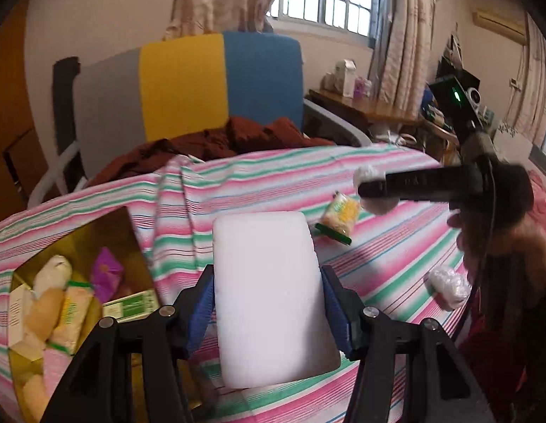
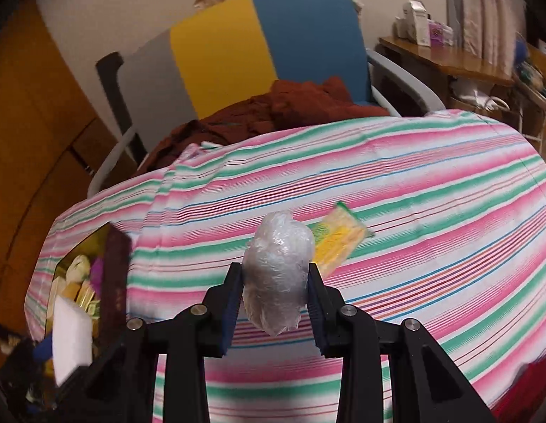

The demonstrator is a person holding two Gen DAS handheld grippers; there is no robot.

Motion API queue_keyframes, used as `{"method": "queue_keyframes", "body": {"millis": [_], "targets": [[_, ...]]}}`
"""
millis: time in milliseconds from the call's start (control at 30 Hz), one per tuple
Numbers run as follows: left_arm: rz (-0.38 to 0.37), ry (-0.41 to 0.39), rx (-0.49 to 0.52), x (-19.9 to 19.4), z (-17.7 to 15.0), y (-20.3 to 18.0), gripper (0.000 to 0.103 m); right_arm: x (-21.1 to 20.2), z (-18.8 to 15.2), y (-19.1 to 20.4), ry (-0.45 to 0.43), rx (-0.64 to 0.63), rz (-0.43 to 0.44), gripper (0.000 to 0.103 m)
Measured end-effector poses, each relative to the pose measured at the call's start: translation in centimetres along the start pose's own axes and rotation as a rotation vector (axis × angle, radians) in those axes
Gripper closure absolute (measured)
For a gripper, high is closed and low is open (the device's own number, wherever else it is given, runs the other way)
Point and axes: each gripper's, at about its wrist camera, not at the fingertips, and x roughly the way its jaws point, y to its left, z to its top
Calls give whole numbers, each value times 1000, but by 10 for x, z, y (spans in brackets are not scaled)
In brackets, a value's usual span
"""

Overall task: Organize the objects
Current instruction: 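Carry sponge and wrapped item into the gold tray and open both tools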

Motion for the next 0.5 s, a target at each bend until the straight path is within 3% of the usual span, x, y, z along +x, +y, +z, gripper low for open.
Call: {"method": "queue_keyframes", "body": {"millis": [500], "targets": [[85,-46,-106,-48,-23,61,45,-6,-34,103,21,-136,165,68]]}}
